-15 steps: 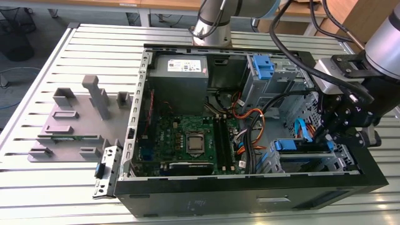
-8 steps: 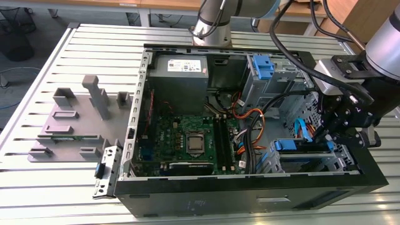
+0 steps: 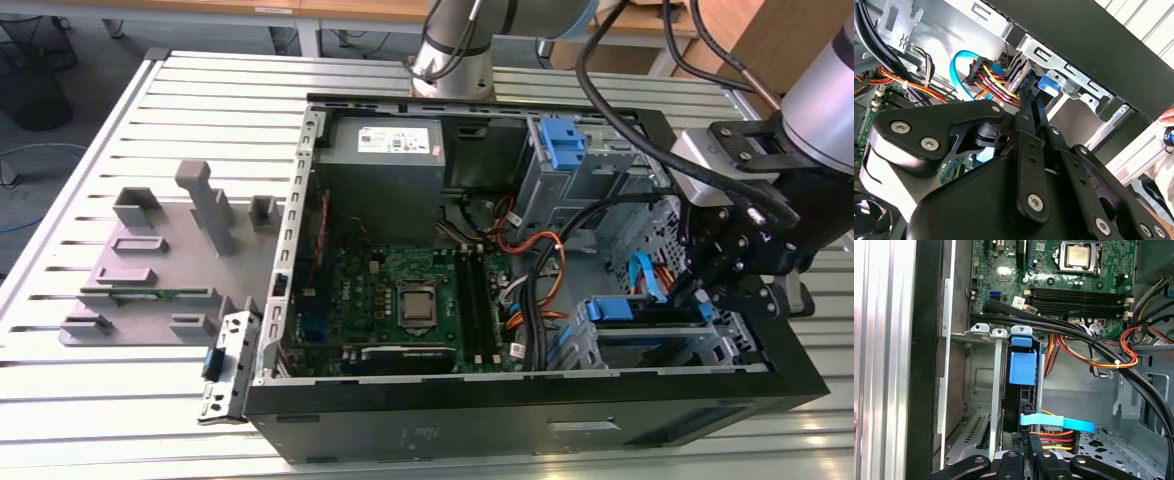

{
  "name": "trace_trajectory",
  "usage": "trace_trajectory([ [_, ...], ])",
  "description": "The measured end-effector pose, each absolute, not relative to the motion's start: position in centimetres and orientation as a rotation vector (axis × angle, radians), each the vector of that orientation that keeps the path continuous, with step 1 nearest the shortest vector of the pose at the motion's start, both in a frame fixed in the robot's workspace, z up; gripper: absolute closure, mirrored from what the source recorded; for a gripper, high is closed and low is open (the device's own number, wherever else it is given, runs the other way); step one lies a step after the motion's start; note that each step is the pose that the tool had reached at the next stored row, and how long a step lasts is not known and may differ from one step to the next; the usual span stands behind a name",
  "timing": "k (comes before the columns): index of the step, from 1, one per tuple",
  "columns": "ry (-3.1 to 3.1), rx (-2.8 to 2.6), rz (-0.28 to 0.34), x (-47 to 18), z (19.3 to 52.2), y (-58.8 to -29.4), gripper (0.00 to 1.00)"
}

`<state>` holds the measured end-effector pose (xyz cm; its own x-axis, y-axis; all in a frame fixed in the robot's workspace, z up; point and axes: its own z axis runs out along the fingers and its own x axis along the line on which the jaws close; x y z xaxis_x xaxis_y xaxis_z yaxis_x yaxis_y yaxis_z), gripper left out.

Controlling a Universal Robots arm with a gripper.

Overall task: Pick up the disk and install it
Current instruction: 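Insert the second disk wire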

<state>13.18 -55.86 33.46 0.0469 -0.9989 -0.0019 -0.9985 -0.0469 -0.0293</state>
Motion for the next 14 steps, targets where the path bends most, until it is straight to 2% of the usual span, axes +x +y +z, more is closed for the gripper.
trace_trajectory([
  [14, 2.152, -2.255, -0.026, 13.16, 33.36, -55.86, 0.83],
])
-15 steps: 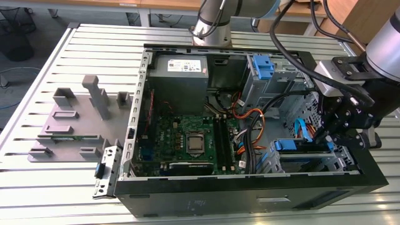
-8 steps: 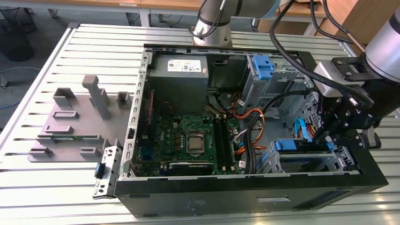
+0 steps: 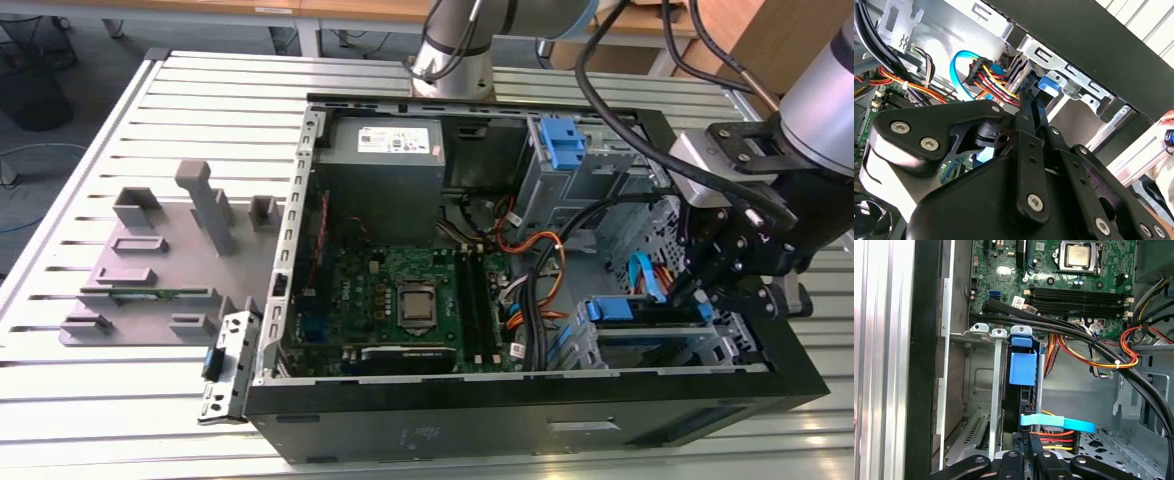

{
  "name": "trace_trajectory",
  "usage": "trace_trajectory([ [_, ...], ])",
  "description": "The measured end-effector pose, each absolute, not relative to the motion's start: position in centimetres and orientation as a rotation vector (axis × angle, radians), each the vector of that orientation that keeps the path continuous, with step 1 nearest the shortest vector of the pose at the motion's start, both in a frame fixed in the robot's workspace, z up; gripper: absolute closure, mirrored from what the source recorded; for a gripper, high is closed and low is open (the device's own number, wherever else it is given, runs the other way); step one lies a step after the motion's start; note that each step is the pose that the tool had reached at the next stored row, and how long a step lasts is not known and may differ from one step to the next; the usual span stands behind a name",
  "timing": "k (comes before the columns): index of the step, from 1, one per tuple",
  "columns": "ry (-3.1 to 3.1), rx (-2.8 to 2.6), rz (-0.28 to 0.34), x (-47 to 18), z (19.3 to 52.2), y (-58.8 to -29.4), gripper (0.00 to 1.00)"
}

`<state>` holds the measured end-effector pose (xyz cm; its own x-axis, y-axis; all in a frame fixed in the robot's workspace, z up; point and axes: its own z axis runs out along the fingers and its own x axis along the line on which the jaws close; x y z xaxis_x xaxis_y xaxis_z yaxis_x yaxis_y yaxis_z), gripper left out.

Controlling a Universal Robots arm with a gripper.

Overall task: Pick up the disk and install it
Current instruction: 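Insert the second disk wire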

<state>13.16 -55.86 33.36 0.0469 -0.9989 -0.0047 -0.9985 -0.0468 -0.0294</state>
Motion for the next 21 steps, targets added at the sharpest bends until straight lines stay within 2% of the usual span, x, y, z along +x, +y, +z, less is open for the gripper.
trace_trajectory([
  [21, 2.164, -2.230, -0.012, 13.16, 33.43, -55.95, 0.83],
])
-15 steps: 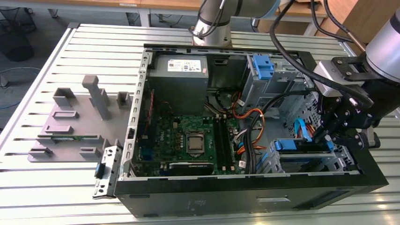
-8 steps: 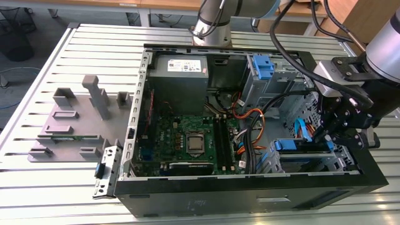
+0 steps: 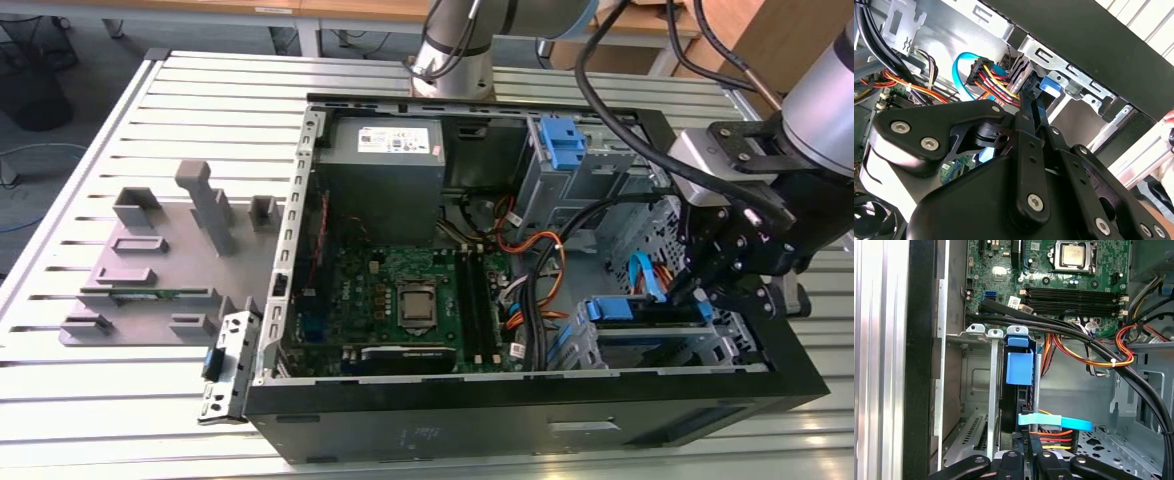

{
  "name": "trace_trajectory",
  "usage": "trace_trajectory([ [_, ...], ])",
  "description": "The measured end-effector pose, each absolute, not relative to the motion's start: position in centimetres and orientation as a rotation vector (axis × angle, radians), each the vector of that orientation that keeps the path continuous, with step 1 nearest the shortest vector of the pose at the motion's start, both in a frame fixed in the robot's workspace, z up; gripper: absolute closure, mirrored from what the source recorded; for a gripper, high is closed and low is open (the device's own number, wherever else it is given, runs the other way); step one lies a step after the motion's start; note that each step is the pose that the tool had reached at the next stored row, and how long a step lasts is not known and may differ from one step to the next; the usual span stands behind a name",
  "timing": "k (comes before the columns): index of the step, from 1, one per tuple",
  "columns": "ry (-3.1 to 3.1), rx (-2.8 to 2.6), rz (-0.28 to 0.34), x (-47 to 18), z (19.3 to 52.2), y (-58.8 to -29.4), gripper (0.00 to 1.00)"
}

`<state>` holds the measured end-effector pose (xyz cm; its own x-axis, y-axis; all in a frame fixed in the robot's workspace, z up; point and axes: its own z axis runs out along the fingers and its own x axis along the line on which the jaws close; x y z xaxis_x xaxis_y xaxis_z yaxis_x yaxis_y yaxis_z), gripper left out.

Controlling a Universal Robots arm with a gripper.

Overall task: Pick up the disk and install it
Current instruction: 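Insert the second disk wire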

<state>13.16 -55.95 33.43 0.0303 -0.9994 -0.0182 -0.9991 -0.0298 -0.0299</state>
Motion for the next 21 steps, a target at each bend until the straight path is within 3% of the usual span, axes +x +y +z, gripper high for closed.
trace_trajectory([
  [21, 2.170, -2.224, -0.012, 13.15, 32.92, -55.95, 0.83],
])
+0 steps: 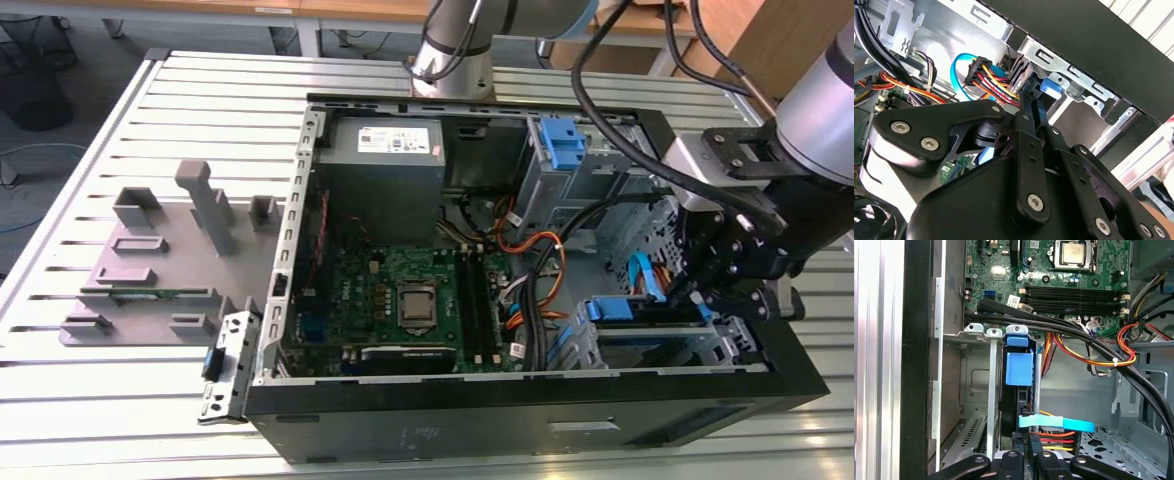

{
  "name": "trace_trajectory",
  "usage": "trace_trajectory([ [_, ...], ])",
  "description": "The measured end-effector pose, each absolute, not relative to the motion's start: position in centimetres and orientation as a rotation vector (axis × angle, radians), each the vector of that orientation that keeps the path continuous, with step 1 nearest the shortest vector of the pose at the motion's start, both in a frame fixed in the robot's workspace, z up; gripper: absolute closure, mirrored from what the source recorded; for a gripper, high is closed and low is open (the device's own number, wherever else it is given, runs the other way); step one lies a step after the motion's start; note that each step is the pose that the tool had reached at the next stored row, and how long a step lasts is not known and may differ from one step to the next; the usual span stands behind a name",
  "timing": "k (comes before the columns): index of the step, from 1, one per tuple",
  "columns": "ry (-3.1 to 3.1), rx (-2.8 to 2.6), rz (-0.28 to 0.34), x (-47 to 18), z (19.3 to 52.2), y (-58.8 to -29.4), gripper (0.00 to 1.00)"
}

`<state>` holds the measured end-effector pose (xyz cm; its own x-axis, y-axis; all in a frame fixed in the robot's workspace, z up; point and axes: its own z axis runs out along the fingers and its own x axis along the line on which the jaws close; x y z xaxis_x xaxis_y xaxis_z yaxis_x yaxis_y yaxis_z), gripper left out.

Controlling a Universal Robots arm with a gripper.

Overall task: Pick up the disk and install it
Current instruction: 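Insert the second disk wire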

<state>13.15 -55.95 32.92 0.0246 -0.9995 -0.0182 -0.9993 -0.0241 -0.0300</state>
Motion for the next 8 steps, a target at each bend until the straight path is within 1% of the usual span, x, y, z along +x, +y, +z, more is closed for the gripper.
trace_trajectory([
  [8, 2.170, -2.224, -0.013, 13.04, 32.66, -55.95, 0.83],
])
